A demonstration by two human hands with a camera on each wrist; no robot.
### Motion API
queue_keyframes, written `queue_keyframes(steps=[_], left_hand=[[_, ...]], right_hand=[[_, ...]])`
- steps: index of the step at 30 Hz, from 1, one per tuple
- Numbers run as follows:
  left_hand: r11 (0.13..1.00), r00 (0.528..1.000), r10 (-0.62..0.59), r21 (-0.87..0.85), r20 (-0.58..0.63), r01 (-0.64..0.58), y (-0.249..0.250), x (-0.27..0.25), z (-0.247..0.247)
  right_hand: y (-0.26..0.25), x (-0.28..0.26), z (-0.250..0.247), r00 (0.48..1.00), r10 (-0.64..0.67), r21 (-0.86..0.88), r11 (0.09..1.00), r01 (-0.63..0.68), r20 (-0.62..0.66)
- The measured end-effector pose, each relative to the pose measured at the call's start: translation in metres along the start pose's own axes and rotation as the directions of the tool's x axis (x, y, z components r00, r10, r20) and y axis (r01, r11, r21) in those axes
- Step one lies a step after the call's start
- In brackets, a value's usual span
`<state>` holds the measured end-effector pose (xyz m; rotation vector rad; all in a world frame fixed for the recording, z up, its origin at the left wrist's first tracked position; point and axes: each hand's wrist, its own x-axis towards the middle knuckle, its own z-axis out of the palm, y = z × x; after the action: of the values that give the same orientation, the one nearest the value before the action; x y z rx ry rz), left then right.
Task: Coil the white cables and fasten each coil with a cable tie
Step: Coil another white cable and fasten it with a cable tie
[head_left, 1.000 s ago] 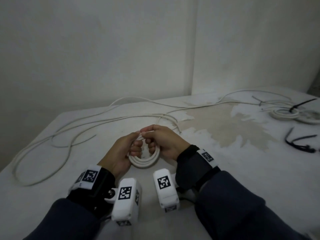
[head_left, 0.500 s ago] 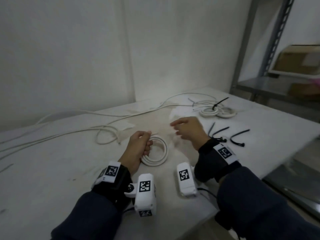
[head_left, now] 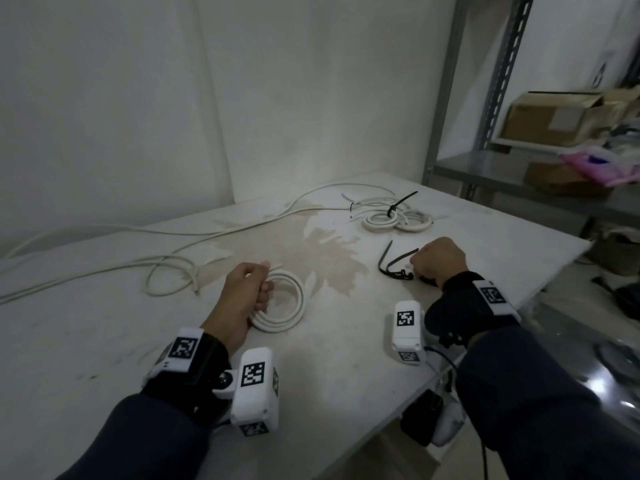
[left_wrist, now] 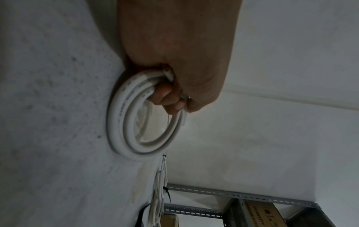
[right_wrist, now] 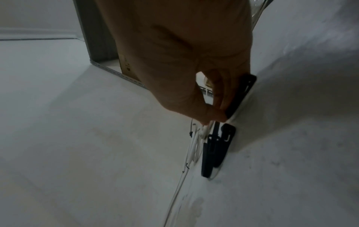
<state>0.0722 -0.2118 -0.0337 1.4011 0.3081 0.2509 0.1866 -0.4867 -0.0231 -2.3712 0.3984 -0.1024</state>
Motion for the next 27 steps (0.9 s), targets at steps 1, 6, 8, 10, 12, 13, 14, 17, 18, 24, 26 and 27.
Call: queue_keyframes(steps=[1, 6, 8, 10, 12, 13, 14, 17, 18, 24, 26, 27], left_hand=[[1.0, 1.0, 0.001, -0.007, 0.007, -0.001, 0.0, -0.001, 0.0], [0.997, 0.998, -0.036, -0.065, 0.049, 0.039, 0.004, -0.003, -0.005], [0.995, 0.997, -0.052, -0.082, 0.063, 0.057, 0.006, -0.005, -0.009], [0.993, 0.995, -0.058, -0.097, 0.076, 0.065, 0.009, -0.008, -0.017], [0.995, 0.996, -0.051, -0.078, 0.078, 0.057, 0.013, -0.011, -0.028], [0.997, 0.996, -0.049, -0.061, 0.071, 0.054, 0.015, -0.013, -0.036], [0.998, 0.997, -0.049, -0.046, 0.059, 0.052, 0.016, -0.016, -0.046], [0.998, 0.998, -0.056, -0.027, 0.017, 0.057, 0.021, -0.028, -0.083], [0.998, 0.998, -0.061, -0.029, 0.001, 0.061, 0.022, -0.033, -0.096], [0.998, 0.983, -0.049, -0.049, -0.179, 0.041, 0.035, -0.052, -0.168], [0.998, 0.973, -0.053, -0.054, -0.223, 0.042, 0.037, -0.051, -0.183], [0.998, 0.971, -0.057, -0.054, -0.232, 0.046, 0.037, -0.05, -0.186]], right_hand=[[-0.001, -0.002, -0.001, 1.0, -0.007, 0.016, 1.0, 0.007, -0.024], [-0.028, -0.041, -0.007, 0.971, -0.185, 0.335, 0.915, 0.226, -0.15], [-0.048, -0.065, -0.003, 0.963, -0.261, 0.512, 0.819, 0.261, -0.073], [-0.069, -0.088, 0.006, 0.941, -0.335, 0.649, 0.725, 0.23, 0.041], [-0.091, -0.108, 0.019, 0.901, -0.4, 0.75, 0.645, 0.147, 0.167], [-0.101, -0.119, 0.026, 0.866, -0.441, 0.781, 0.617, 0.1, 0.237], [-0.111, -0.129, 0.033, 0.818, -0.487, 0.802, 0.595, 0.055, 0.306], [-0.137, -0.156, 0.063, 0.66, -0.589, 0.818, 0.571, -0.07, 0.467], [-0.145, -0.165, 0.075, 0.62, -0.606, 0.814, 0.573, -0.095, 0.499], [-0.191, -0.219, 0.134, 0.506, -0.619, 0.779, 0.594, -0.201, 0.601], [-0.202, -0.234, 0.153, 0.548, -0.625, 0.754, 0.656, -0.015, 0.555], [-0.206, -0.24, 0.161, 0.566, -0.636, 0.736, 0.673, 0.073, 0.526]])
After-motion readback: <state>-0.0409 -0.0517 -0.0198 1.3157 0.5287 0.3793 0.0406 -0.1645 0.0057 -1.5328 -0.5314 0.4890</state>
